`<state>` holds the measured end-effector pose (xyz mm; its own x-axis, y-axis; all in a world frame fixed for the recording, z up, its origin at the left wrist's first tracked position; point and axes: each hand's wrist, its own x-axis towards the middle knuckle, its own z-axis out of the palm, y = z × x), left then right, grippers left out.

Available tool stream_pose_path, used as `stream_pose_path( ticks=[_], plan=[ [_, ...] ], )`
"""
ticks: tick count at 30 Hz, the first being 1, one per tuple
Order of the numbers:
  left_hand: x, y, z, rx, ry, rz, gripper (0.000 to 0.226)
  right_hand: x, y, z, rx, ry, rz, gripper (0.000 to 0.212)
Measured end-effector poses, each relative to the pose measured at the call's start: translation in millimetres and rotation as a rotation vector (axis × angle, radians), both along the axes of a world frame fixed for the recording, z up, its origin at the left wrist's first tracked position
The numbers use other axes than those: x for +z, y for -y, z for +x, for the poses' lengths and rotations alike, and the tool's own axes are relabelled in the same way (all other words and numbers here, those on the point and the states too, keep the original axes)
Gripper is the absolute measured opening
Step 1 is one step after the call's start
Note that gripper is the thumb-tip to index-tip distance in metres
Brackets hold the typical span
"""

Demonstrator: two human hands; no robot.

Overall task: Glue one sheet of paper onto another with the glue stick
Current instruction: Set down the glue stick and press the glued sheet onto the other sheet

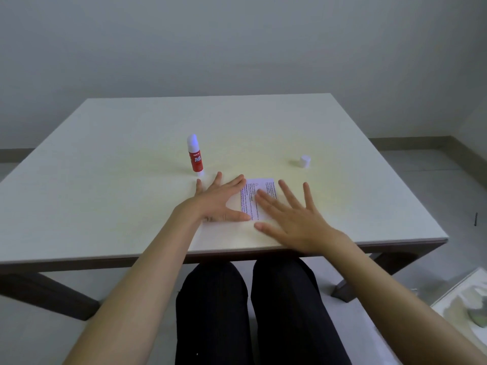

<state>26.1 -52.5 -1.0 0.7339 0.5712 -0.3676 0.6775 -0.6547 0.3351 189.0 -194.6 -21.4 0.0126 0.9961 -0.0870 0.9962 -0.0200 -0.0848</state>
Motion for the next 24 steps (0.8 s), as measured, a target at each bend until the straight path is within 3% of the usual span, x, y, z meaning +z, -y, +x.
stream_pose_path(
  ticks=[4, 8, 12, 14, 19, 24],
  plan=[
    [-3, 0, 0, 0.004, -0.002, 0.005, 0.100, 7, -20, 6, -0.093, 0.037, -0.022, 0.081],
    [-9, -1, -2, 0.016, 0.068, -0.020, 0.101, -9, -17, -21, 0.116, -0.009, 0.017, 0.092],
    [-9, -1, -3, 0.018, 0.066, -0.015, 0.100, 6, -38, 2, -0.043, 0.008, -0.047, 0.075],
    [-8, -1, -3, 0.024, 0.068, -0.017, 0.099, 10, -43, 2, -0.069, 0.049, -0.050, 0.078],
    [-8, 1, -3, 0.044, 0.093, -0.025, 0.098, -6, -30, -21, 0.136, 0.053, 0.037, 0.088],
    [-7, 0, -1, 0.031, 0.049, -0.024, 0.099, 1, -41, 12, -0.071, 0.052, -0.034, 0.075]
  ],
)
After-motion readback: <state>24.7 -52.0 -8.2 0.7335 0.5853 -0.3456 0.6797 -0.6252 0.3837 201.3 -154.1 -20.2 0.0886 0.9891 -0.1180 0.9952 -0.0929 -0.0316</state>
